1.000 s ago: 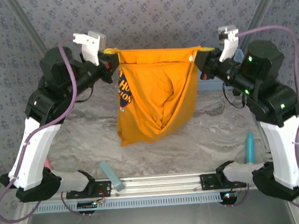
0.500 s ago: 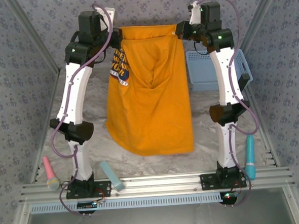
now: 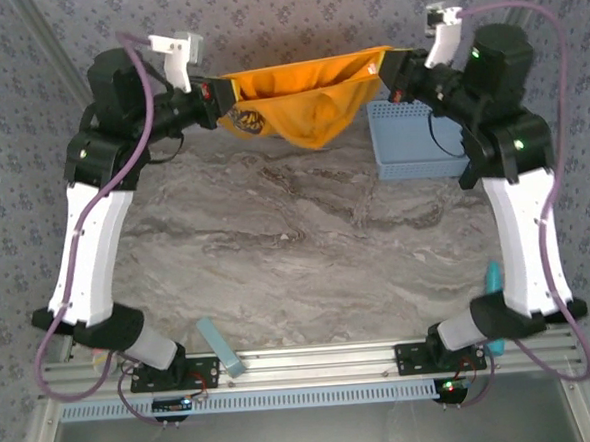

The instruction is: Fold the inside-out t-shirt

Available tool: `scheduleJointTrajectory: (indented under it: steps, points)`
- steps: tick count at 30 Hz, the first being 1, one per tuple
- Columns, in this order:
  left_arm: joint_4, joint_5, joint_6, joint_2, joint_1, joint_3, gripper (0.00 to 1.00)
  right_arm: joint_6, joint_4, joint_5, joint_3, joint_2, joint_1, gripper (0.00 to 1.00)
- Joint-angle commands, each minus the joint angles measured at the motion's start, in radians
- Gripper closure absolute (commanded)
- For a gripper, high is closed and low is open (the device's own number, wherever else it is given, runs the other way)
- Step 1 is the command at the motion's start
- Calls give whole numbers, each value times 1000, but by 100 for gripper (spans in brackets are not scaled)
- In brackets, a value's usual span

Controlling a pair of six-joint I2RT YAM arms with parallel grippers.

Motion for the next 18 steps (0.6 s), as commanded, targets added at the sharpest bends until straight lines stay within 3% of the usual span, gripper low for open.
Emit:
scheduleJointTrajectory:
  steps: [1,5,10,14,18]
  points:
    - [127,-22,-58,-105,-14,-113,100,-11,39,118,-77,-74,-10,100]
    - [263,25,-160,-196,-11,-209,100,1,5,166,-80,-148,-12,100]
    - [148,-64,-145,-165,2,-153,100,6,-16,194,-63,-139,-15,100]
    - [135,-44,-185,-108,98,-149,100,17,7,157,-52,-48,-18,100]
    - [120,-39,-103,-1,157,-84,100,30,17,144,24,118,-33,100]
